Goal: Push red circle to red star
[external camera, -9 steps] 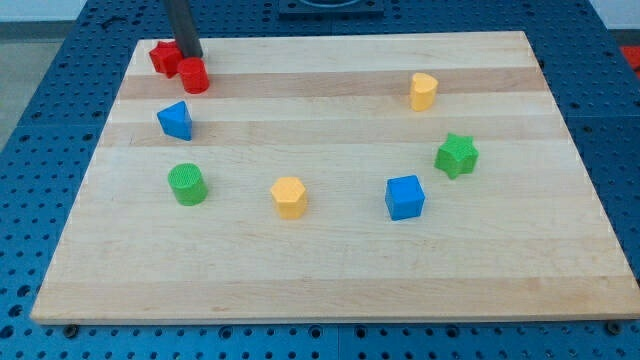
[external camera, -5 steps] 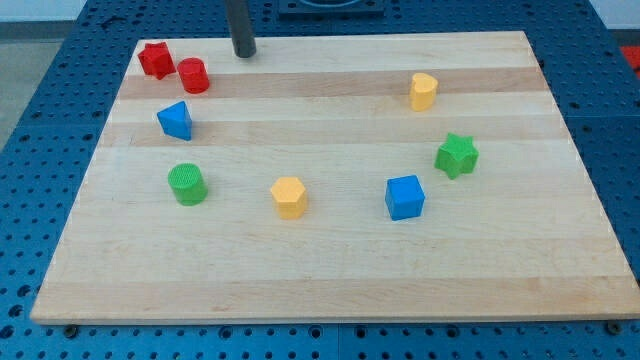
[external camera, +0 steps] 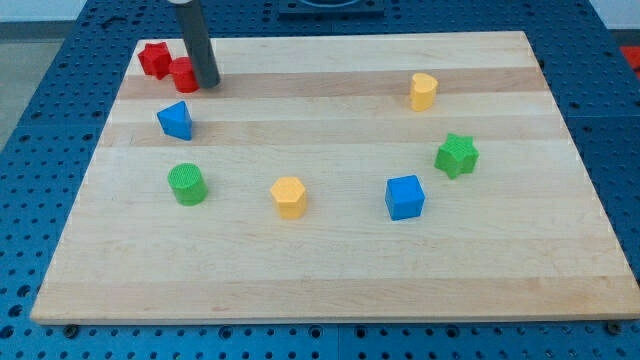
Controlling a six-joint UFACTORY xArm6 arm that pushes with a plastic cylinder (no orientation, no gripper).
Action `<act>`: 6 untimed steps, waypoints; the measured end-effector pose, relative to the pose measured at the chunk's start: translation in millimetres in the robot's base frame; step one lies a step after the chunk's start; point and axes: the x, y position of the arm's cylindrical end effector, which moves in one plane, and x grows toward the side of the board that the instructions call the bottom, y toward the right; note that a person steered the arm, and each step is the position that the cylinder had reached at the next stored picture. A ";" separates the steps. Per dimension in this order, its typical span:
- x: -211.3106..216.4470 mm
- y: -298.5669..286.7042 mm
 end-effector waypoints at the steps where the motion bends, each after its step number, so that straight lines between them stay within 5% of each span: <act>1: 0.0 -17.1; 6: -0.3 -38.9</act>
